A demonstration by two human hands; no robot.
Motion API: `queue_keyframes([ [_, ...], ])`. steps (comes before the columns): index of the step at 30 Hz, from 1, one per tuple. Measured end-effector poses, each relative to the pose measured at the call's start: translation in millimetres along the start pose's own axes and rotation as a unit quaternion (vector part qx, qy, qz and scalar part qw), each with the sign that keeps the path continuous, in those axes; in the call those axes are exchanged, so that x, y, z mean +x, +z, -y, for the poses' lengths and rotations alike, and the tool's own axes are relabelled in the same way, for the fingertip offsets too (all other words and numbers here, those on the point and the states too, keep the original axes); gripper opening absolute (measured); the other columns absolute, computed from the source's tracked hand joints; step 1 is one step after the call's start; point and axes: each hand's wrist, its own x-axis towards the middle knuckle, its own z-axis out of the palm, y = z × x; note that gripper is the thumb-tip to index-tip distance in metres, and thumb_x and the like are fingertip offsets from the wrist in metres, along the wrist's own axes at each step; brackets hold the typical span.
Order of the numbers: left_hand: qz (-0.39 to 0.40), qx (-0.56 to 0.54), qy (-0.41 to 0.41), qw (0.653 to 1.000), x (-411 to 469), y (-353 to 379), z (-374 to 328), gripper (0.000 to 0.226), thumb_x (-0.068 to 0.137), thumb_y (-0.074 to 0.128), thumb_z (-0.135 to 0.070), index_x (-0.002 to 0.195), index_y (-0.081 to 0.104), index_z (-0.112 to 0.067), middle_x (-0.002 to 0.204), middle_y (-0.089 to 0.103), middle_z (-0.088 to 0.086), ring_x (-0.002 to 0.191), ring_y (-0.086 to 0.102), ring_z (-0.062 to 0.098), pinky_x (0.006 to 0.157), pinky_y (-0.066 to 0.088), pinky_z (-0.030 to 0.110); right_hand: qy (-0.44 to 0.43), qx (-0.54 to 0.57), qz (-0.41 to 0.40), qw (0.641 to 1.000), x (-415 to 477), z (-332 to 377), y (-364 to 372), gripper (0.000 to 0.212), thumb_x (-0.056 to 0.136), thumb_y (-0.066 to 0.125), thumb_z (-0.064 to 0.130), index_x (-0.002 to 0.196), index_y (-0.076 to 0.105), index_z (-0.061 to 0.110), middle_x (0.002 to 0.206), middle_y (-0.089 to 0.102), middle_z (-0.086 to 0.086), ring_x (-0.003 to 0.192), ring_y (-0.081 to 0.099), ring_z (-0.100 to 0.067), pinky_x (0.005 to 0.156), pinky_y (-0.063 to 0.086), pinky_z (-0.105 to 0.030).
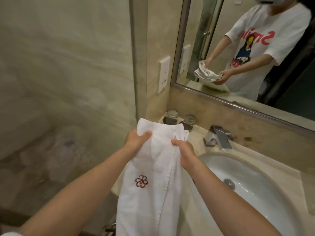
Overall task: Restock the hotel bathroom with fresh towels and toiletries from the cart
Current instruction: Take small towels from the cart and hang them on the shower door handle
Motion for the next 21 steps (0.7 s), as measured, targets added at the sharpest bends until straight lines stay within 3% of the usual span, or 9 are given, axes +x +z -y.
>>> queue_keyframes([
  [3,-0.007,-0.022,-0.030,0.999,29,12,14,0.015,0.087,0.071,-0.023,0.099,0.067,-0.015,0.089,0.068,-0.001,0.078,0.064,0.012,0.064,0.053,0.020,0.035,-0.022,-0.003,0.999,39,-8,4,0.030,0.082,0.068,0.005,0.112,0.066,0.005,0.105,0.073,-0.014,0.097,0.069,-0.034,0.093,0.055,-0.048],
  [5,-0.010,-0.025,-0.046,0.999,42,19,20,0.013,0.087,0.072,-0.018,0.099,0.066,-0.014,0.087,0.067,0.000,0.075,0.063,0.013,0.059,0.051,0.017,0.054,-0.030,-0.008,0.998,57,-15,4,0.025,0.082,0.068,0.003,0.107,0.066,0.006,0.104,0.072,-0.014,0.097,0.069,-0.034,0.092,0.055,-0.047],
  [9,-0.001,-0.009,-0.077,0.997,66,30,36,0.015,0.082,0.076,-0.020,0.092,0.067,-0.013,0.086,0.070,0.003,0.084,0.068,0.025,0.071,0.056,0.032,0.054,-0.063,-0.044,0.996,82,-29,-2,0.029,0.079,0.070,0.003,0.108,0.068,0.005,0.102,0.071,-0.011,0.094,0.068,-0.031,0.088,0.056,-0.041],
  [12,-0.029,0.032,-0.079,0.996,80,35,48,0.021,0.062,0.073,-0.035,0.076,0.064,-0.023,0.090,0.072,0.013,0.088,0.070,0.034,0.080,0.057,0.049,0.040,-0.088,-0.061,0.993,95,-35,-7,0.031,0.078,0.070,0.002,0.109,0.067,0.006,0.105,0.071,-0.010,0.095,0.067,-0.030,0.078,0.053,-0.033],
  [14,-0.030,0.042,-0.074,0.996,82,37,48,0.019,0.060,0.067,-0.034,0.075,0.062,-0.023,0.091,0.072,0.015,0.087,0.069,0.034,0.079,0.057,0.049,0.025,-0.105,-0.066,0.992,100,-37,-9,0.042,0.075,0.072,0.003,0.116,0.063,0.006,0.113,0.068,-0.011,0.104,0.065,-0.031,0.079,0.052,-0.033],
  [18,-0.019,-0.009,-0.062,0.998,75,40,40,0.024,0.075,0.066,-0.015,0.098,0.064,-0.016,0.086,0.067,0.002,0.078,0.063,0.022,0.070,0.052,0.034,-0.032,-0.199,-0.089,0.975,99,-28,-5,0.090,0.071,0.079,0.015,0.149,0.035,0.018,0.150,0.036,-0.004,0.137,0.039,-0.026,0.108,0.040,-0.043],
  [21,0.003,-0.023,-0.016,1.000,66,41,31,0.018,0.078,0.060,-0.008,0.092,0.064,-0.019,0.084,0.065,0.001,0.074,0.059,0.014,0.067,0.048,0.028,-0.069,-0.224,-0.070,0.970,91,-22,0,0.104,0.071,0.081,0.018,0.154,0.020,0.023,0.156,0.028,-0.004,0.144,0.028,-0.024,0.114,0.035,-0.044],
])
